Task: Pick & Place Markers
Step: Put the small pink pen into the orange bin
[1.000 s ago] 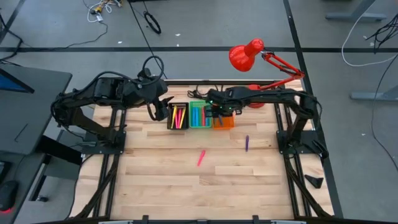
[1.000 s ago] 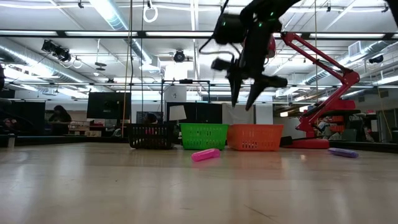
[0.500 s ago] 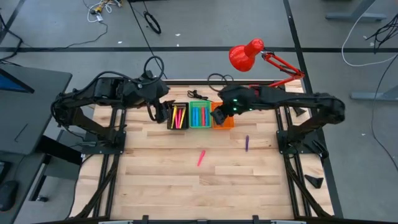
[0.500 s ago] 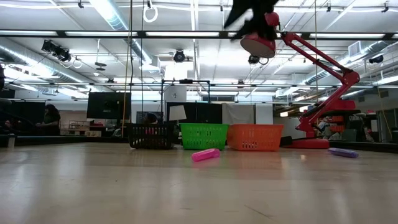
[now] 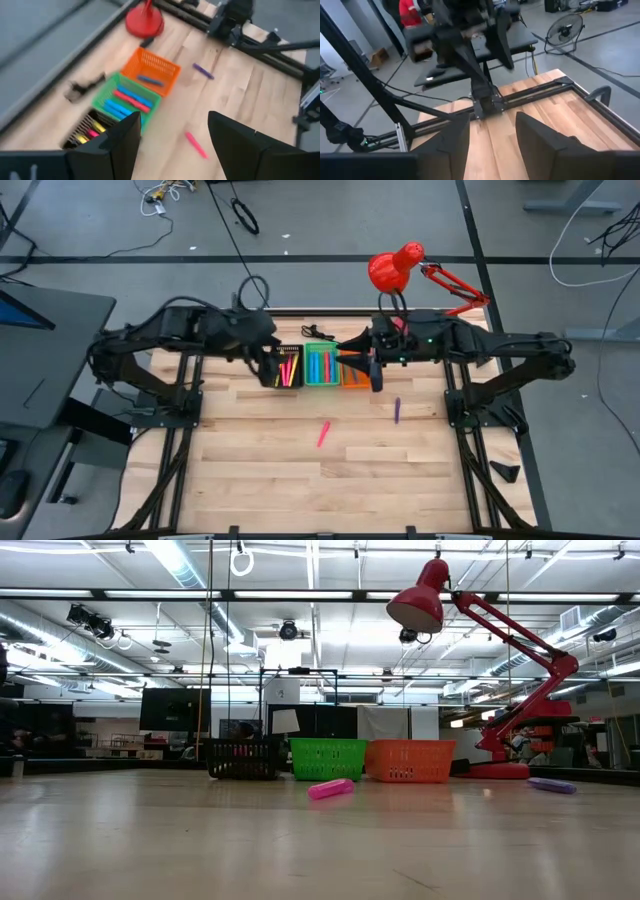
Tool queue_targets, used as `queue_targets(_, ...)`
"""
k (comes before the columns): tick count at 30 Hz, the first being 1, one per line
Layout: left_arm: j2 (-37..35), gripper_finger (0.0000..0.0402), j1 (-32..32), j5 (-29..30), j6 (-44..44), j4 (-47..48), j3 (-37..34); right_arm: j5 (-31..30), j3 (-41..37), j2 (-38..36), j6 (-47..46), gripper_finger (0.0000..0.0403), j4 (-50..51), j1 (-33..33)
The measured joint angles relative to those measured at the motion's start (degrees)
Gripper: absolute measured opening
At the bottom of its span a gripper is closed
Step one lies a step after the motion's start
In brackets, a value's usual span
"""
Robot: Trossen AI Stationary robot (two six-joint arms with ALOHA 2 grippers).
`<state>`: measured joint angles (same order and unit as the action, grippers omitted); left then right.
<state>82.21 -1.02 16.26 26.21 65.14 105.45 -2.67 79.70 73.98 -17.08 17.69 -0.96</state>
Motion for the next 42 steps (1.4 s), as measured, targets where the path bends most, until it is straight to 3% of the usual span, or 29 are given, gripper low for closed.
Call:
queue_targets(11,10.1,0.0238,-2.6,-1.2,18.4,0.1,0.0,4.9,0.0,-1.5,-1.6,0.0159,2.1,-0.6)
queue_targets(17,14.8,0.0238,-4.6,-0.8,27.2,3.5,0.0,3.7,0.0,-4.3,-2.9,0.0159,7.5,-0.7)
queue_targets(31,27.1,0.0238,-9.0,-0.1,35.0,6.5,0.0,1.7,0.0,-10.5,-0.6,0.0159,8.5,-0.6)
queue_targets(42,36.0,0.0238,-9.1,-4.6,37.7,4.6,0.0,2.2,0.0,-11.4,-1.9,0.0159,8.6,-1.7)
